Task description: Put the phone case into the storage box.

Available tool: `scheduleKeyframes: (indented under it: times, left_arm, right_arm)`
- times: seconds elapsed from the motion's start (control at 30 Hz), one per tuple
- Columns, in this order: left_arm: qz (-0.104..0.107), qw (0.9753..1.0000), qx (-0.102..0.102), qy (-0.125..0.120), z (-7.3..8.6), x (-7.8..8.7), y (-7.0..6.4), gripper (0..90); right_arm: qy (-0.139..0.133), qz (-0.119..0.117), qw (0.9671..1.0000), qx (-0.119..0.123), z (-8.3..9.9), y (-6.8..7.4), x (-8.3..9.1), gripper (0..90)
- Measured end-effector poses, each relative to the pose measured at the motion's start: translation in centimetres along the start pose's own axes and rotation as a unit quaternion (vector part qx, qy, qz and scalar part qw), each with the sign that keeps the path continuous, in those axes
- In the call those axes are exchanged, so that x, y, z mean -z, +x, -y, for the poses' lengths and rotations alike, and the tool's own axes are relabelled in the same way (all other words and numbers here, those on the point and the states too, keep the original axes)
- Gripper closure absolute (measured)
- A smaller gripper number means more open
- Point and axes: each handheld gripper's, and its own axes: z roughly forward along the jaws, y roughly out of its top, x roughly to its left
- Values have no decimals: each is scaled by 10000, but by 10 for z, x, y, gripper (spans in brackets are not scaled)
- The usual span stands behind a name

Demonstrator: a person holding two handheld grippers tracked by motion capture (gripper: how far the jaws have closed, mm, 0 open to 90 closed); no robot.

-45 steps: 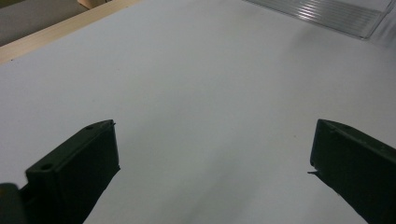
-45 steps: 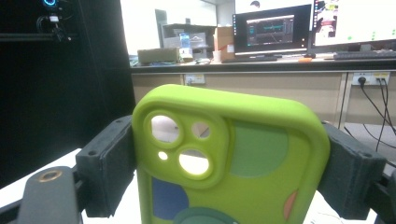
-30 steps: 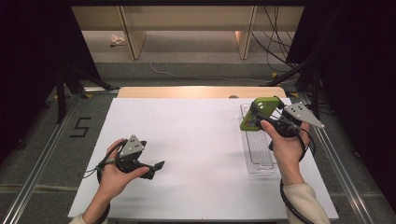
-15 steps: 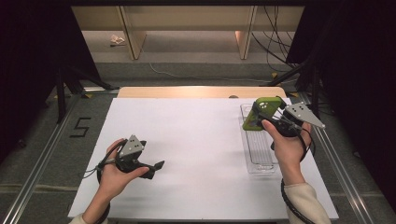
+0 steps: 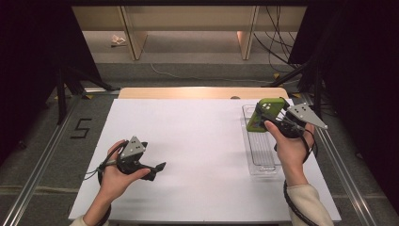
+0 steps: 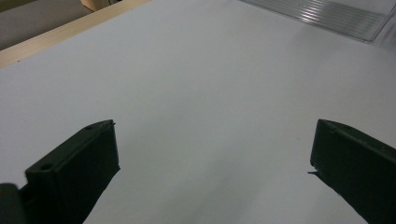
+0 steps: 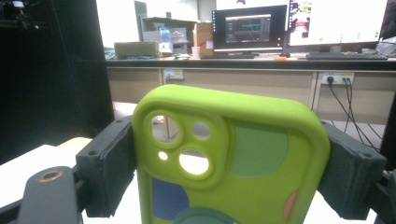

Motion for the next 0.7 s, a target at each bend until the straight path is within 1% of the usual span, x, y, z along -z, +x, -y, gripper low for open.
scheduleKeyframes:
  times: [0.7]
  left_arm:
    - [-9,10000,4,-12,0,0,0,8]
  right_arm:
    - [51,127,9999,58,3,-4,-1,174]
